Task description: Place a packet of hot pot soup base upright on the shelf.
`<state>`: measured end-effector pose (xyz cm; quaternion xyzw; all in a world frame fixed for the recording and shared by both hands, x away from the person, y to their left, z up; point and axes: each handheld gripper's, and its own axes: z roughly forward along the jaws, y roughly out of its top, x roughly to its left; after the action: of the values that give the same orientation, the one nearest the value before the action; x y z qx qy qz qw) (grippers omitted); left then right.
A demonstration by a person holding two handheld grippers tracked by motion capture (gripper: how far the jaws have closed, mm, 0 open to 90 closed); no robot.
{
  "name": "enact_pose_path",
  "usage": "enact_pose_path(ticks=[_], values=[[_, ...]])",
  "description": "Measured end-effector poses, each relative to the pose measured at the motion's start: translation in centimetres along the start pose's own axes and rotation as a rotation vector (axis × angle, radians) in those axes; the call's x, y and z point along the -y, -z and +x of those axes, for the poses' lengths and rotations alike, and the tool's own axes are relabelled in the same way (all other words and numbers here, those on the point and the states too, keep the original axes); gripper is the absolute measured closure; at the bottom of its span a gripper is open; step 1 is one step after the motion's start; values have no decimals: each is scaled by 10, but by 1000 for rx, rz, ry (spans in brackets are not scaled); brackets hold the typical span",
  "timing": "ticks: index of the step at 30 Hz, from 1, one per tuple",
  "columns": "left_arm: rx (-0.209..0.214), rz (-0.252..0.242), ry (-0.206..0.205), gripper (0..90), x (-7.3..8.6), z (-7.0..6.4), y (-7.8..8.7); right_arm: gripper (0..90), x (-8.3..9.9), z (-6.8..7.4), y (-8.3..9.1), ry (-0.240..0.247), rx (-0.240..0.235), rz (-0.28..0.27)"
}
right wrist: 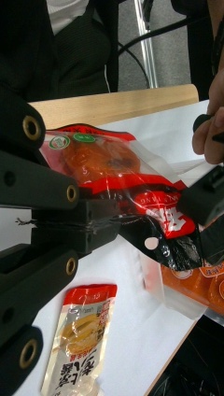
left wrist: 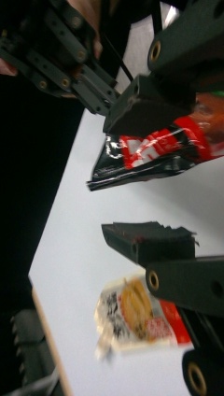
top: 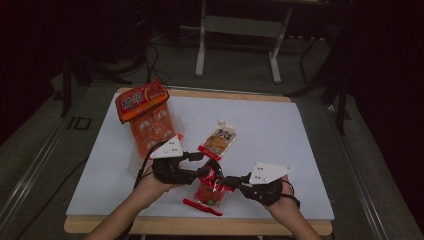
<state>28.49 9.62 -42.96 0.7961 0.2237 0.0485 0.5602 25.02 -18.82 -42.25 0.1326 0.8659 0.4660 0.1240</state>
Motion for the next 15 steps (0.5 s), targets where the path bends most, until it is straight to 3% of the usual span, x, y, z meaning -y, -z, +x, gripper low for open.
enact_pose_path(ticks=[5, 8, 9, 11, 15], values=[[42, 29, 21, 543, -2, 5, -10, 893, 1, 0, -1, 8, -2, 4], [69, 43, 8, 675, -2, 4, -13, 892, 1, 0, 0, 9, 4, 9], [43, 42, -5, 710, -3, 2, -13, 892, 2, 0, -1, 11, 3, 9], [37, 39, 9, 825, -3, 3, -13, 891, 3, 0, -1, 5, 1, 9], [21, 31, 16, 882, -5, 0, -12, 884, 4, 0, -2, 0, -2, 3]])
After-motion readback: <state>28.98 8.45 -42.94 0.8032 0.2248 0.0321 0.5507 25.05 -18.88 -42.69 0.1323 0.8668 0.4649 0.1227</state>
